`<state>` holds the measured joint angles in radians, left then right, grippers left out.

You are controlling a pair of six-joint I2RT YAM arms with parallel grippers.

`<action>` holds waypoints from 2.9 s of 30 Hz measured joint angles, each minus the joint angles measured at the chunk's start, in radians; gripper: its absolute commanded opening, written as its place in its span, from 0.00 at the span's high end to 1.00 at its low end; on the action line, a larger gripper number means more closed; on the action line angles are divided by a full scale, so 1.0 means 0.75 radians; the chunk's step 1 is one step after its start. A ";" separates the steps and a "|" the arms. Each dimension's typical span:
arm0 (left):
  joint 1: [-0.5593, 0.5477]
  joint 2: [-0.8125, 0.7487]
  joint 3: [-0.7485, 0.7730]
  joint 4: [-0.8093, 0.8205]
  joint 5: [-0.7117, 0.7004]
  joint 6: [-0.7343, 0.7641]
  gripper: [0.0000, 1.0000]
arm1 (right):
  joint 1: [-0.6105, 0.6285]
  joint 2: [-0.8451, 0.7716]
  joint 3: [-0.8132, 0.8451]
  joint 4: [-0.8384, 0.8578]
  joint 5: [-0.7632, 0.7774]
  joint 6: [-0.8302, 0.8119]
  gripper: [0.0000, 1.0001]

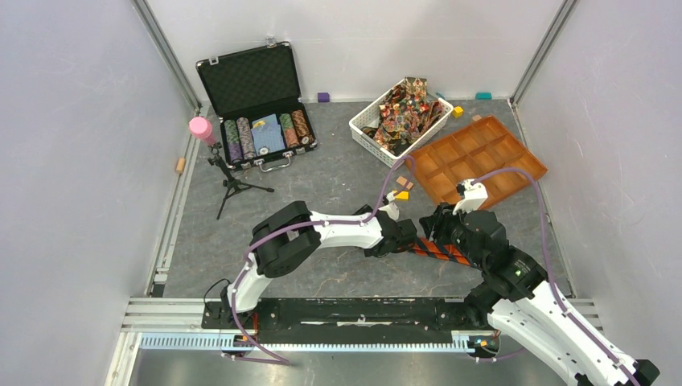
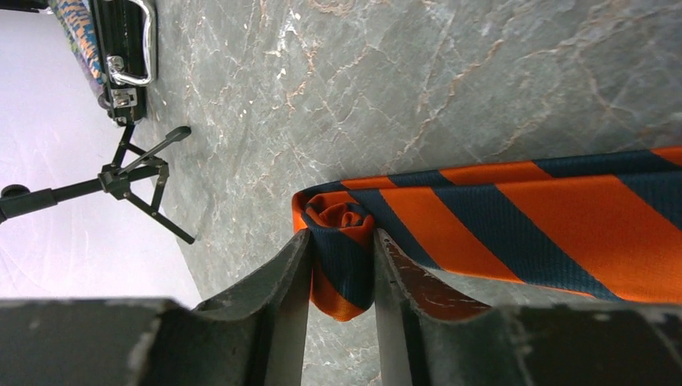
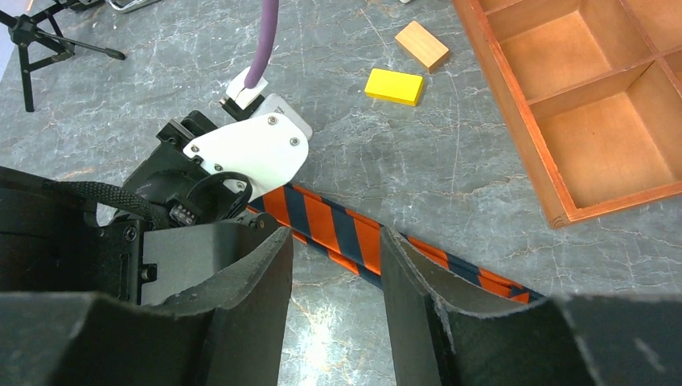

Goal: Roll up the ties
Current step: Roll the tie at the center of the board.

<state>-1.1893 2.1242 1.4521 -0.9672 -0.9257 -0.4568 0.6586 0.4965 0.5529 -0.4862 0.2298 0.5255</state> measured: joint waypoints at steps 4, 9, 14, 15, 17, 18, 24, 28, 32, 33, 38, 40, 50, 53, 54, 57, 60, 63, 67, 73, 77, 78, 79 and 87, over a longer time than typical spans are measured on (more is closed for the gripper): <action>-0.013 0.006 0.022 0.000 0.028 -0.008 0.57 | 0.000 -0.003 0.000 -0.010 0.001 0.000 0.50; -0.028 0.016 0.047 0.000 0.062 -0.018 0.56 | 0.000 -0.012 0.001 -0.023 0.006 -0.001 0.49; -0.032 0.024 0.064 0.001 0.086 -0.035 0.55 | 0.000 -0.015 0.001 -0.035 0.011 -0.001 0.49; -0.032 0.026 0.065 0.001 0.089 -0.036 0.55 | 0.000 -0.015 0.001 -0.037 0.011 -0.001 0.49; -0.032 0.032 0.066 0.001 0.093 -0.043 0.54 | 0.000 -0.015 0.001 -0.038 0.011 -0.001 0.49; -0.032 0.033 0.066 0.001 0.096 -0.044 0.52 | 0.000 -0.015 0.001 -0.039 0.011 -0.001 0.49; -0.032 0.032 0.067 -0.003 0.090 -0.049 0.45 | 0.000 -0.015 0.001 -0.043 0.012 -0.001 0.49; -0.032 0.029 0.067 -0.004 0.086 -0.053 0.45 | 0.000 -0.015 0.001 -0.043 0.016 -0.001 0.48; -0.032 0.021 0.067 0.011 0.099 -0.058 0.46 | 0.000 -0.015 0.001 -0.043 0.017 -0.001 0.48; -0.032 0.019 0.067 0.017 0.105 -0.061 0.46 | 0.000 -0.015 0.001 -0.043 0.017 -0.001 0.48; -0.032 -0.002 0.067 0.038 0.142 -0.081 0.43 | 0.000 -0.015 0.001 -0.043 0.021 -0.001 0.48; -0.032 -0.017 0.066 0.050 0.164 -0.085 0.44 | 0.000 -0.015 0.001 -0.043 0.021 -0.001 0.48; -0.032 -0.025 0.065 0.074 0.187 -0.104 0.61 | 0.000 -0.015 0.001 -0.043 0.024 0.000 0.48; -0.032 -0.025 0.065 0.076 0.190 -0.104 0.55 | 0.000 -0.015 0.001 -0.043 0.025 0.000 0.48; -0.032 -0.025 0.065 0.076 0.190 -0.104 0.53 | 0.000 -0.015 0.001 -0.043 0.025 0.000 0.48; -0.032 -0.025 0.065 0.077 0.192 -0.106 0.48 | 0.000 -0.015 0.001 -0.043 0.025 0.000 0.48; -0.032 -0.029 0.065 0.077 0.194 -0.107 0.47 | 0.000 -0.015 0.001 -0.043 0.025 0.000 0.48; -0.032 -0.046 0.065 0.077 0.202 -0.107 0.46 | 0.000 -0.015 0.001 -0.043 0.026 0.000 0.48; -0.032 -0.095 0.065 0.077 0.203 -0.107 0.46 | 0.000 -0.015 0.001 -0.043 0.030 0.001 0.48; -0.032 -0.153 0.065 0.078 0.208 -0.108 0.47 | 0.000 -0.015 0.001 -0.043 0.048 0.001 0.47; -0.033 -0.177 0.063 0.078 0.226 -0.110 0.48 | 0.000 -0.016 0.001 -0.043 0.060 0.006 0.47; -0.033 -0.191 0.060 0.080 0.229 -0.112 0.48 | 0.000 -0.017 0.001 -0.043 0.061 0.007 0.47; -0.033 -0.214 0.047 0.093 0.233 -0.112 0.48 | 0.000 -0.017 0.001 -0.043 0.061 0.010 0.47; -0.033 -0.573 -0.102 0.198 0.259 -0.113 0.48 | 0.000 0.043 -0.002 0.002 0.013 0.038 0.49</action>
<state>-1.2140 1.6943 1.3758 -0.8185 -0.7311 -0.5415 0.6586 0.5285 0.5518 -0.4847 0.2394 0.5537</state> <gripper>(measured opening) 0.518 0.526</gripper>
